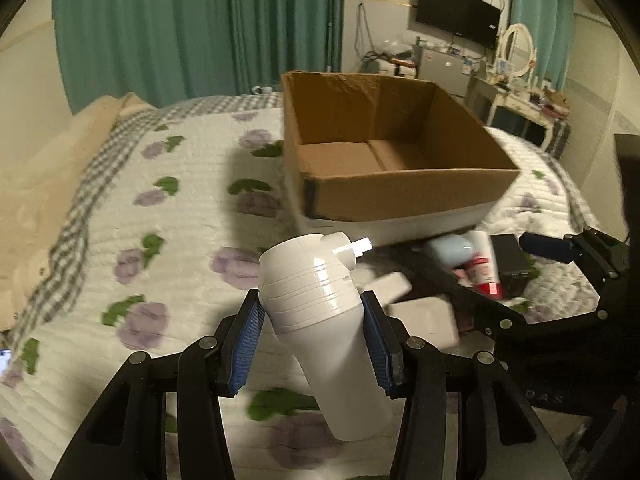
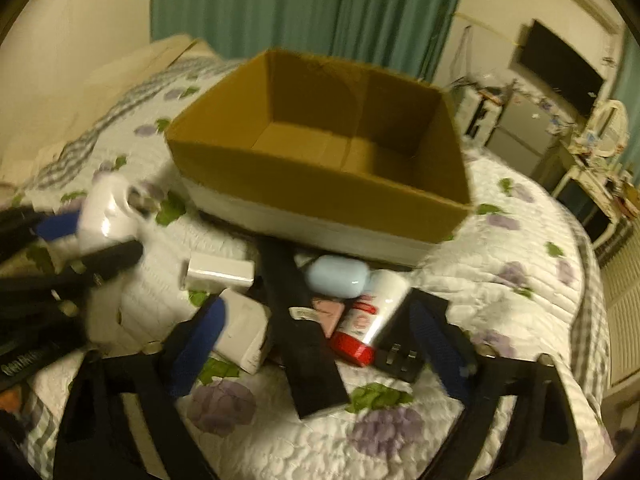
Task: Organize rigid objects
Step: 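Grasp the white hair dryer with the left tool while the right tool grasps the black remote, then lower the hair dryer into the box with the left tool while the right drops the remote in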
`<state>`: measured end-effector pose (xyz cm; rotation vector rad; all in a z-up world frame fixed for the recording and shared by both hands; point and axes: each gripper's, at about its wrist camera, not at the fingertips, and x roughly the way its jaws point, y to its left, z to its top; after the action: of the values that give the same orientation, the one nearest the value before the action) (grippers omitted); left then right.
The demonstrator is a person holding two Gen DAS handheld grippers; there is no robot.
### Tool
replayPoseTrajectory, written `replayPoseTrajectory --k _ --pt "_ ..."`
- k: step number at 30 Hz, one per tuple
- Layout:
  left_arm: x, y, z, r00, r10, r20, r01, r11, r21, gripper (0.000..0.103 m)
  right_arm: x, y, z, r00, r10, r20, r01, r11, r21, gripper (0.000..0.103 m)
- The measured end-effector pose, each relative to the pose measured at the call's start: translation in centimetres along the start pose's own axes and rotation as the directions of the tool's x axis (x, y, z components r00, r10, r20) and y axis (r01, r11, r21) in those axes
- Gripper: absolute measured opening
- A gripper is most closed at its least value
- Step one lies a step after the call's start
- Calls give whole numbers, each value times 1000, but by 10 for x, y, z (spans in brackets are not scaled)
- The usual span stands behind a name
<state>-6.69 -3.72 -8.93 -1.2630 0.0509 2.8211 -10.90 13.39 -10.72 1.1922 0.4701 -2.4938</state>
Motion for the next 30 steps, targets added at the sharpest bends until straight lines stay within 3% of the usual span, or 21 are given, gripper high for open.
replayPoseTrajectory --k 2,4,11,13,15,19,26,30 --pt "3 7 0 1000 7 -10 -7 1000 -8 49 13 7 -1 999 5 -35 -6 999 -31 77" --pt "7 12 -1 1000 10 -19 -10 1000 -16 49 28 12 -3 997 7 -81 -11 998 -54 58" --pt "7 17 -3 1000 -9 -19 8 1000 -26 49 49 1 3 992 87 -97 -82 995 48 56" --pt "2 18 -1 1000 -25 -6 25 999 -32 49 52 -4 4 987 129 -99 -120 989 90 36" --pt "-4 18 2 1000 -27 9 27 999 -29 49 52 -5 2 987 122 -100 -113 989 91 34" --pt "-20 18 10 998 -30 47 32 999 -26 49 29 0 -4 994 101 -52 -97 992 75 17" --pt "-46 6 31 992 -51 113 52 999 -6 49 -32 -17 -1 989 121 82 -130 985 114 12" --pt "-55 -5 52 985 -50 163 48 999 17 49 -59 -24 32 978 131 161 -152 980 126 10"
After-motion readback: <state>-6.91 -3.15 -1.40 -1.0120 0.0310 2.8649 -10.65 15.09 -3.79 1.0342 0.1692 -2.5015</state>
